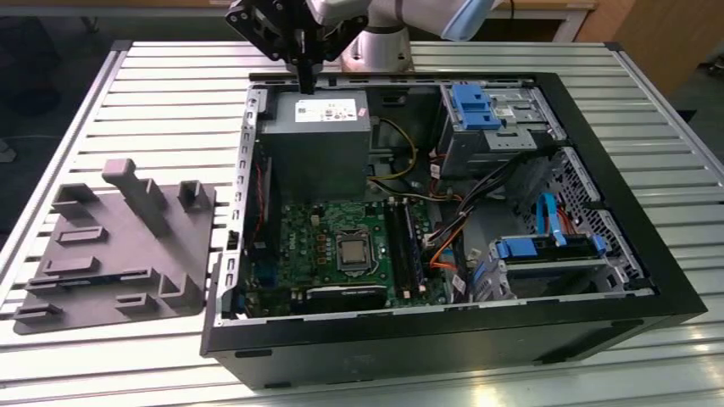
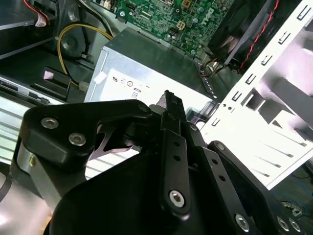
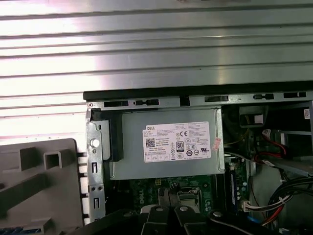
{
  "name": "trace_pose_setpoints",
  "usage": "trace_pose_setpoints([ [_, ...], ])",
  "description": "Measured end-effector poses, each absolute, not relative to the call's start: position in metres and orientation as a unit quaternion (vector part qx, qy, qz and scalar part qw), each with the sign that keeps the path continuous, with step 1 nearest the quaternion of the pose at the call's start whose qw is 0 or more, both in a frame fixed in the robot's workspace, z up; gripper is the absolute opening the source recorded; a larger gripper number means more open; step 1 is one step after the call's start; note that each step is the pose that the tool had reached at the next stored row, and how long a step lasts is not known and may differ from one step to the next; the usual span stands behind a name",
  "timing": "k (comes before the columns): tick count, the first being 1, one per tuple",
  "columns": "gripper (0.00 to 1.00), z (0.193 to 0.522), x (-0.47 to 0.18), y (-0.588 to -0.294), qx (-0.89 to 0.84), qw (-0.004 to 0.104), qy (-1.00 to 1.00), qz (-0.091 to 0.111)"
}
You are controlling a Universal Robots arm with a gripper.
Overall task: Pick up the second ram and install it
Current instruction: 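Reach for the second ram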
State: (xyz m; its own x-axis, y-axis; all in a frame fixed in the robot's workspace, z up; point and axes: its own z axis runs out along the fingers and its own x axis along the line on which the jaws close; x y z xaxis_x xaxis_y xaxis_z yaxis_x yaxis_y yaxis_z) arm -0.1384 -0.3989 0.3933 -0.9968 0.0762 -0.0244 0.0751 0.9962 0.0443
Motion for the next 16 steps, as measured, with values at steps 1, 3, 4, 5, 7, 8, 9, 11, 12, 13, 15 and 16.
trace_pose_setpoints([
  [1,0.11,0.393,-0.139,-0.399,0.038,0.013,0.999,0.022],
  [3,0.11,0.393,-0.141,-0.399,0.038,0.013,0.999,0.022],
  [4,0.11,0.393,-0.142,-0.399,0.038,0.013,0.999,0.022],
  [5,0.11,0.393,-0.143,-0.399,0.038,0.013,0.999,0.022],
  [7,0.11,0.393,-0.145,-0.399,0.038,0.013,0.999,0.022],
  [8,0.11,0.393,-0.146,-0.399,0.038,0.013,0.999,0.022],
  [9,0.11,0.393,-0.147,-0.399,0.038,0.013,0.999,0.022],
  [11,0.11,0.393,-0.149,-0.399,0.038,0.013,0.999,0.022],
  [12,0.11,0.393,-0.15,-0.399,0.038,0.013,0.999,0.022],
  [13,0.11,0.393,-0.151,-0.399,0.038,0.013,0.999,0.022],
  [15,0.11,0.393,-0.153,-0.399,0.038,0.013,0.999,0.022],
  [16,0.11,0.393,-0.154,-0.399,0.038,0.013,0.999,0.022],
])
